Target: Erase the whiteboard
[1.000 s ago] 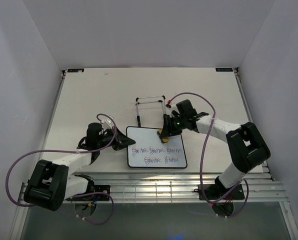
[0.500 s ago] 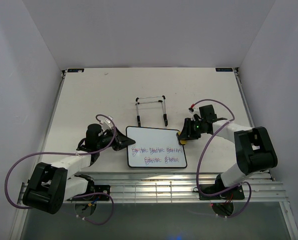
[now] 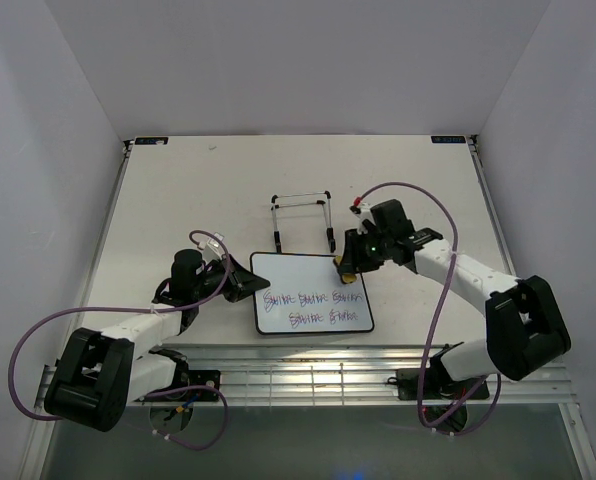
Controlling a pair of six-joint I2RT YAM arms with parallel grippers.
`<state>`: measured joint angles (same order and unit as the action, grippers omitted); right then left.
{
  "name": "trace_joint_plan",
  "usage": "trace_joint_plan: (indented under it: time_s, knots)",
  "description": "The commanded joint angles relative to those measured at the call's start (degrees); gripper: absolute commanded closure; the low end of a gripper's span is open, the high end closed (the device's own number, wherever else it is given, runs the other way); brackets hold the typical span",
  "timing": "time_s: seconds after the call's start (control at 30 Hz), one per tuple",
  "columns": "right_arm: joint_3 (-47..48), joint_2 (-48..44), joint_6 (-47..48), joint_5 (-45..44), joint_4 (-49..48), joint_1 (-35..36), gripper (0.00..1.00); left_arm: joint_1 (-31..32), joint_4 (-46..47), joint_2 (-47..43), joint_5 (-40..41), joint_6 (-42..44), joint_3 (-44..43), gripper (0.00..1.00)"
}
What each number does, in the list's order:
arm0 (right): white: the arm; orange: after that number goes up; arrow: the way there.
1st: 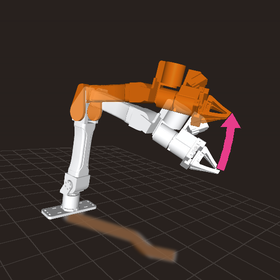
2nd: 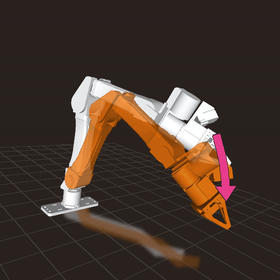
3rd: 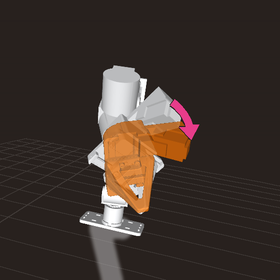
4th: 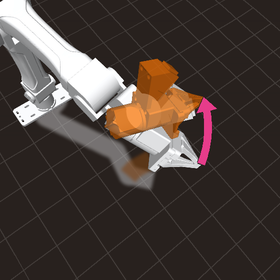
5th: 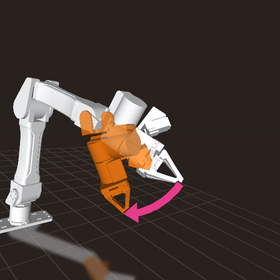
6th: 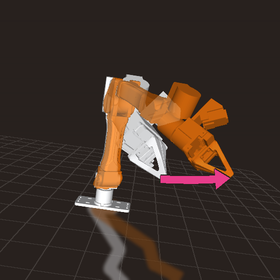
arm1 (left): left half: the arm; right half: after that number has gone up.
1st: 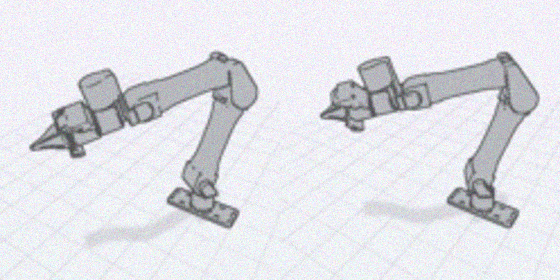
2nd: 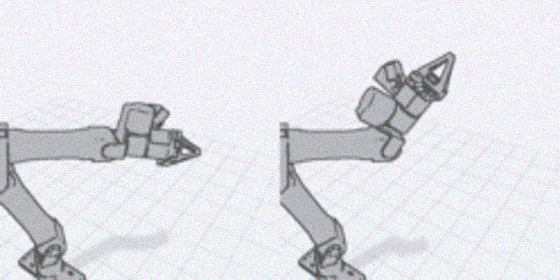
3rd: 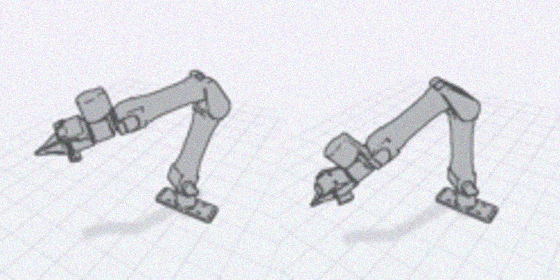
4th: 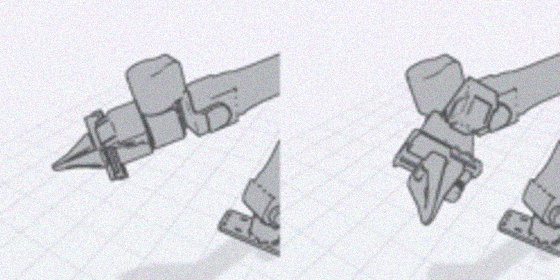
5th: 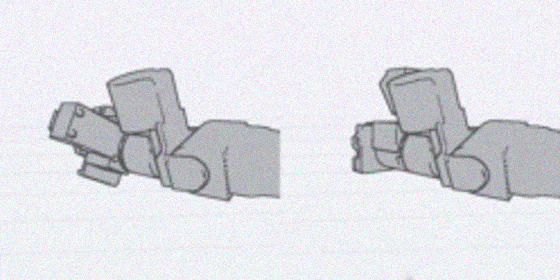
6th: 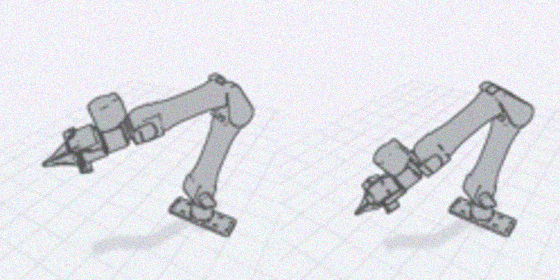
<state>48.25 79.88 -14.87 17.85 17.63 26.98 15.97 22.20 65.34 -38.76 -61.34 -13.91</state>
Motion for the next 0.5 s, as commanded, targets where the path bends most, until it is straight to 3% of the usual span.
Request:
trace_joint_plan:
  time_s: [0.0,0.17,0.33,0.47]
  knots:
    - [5.34,2.55,-3.49,1.05,-3.56,8.23,0.69,0.03,1.01,-0.48,2.73,2.45,-1.29,1.0]
    - [13.87,9.5,-5.43,2.2,-5.5,15.98,0.69,0.38,1.18,-0.92,2.46,2.89,-1.64,1.0]
    - [26.08,18.81,-3.59,-3.07,0.64,22.84,0.69,0.73,1.62,-1.62,2.73,2.19,-1.21,1.0]
    - [24.63,21.2,-3.32,-7.72,3.11,22.94,0.69,0.82,1.71,-2.76,2.99,1.75,-0.94,1.0]
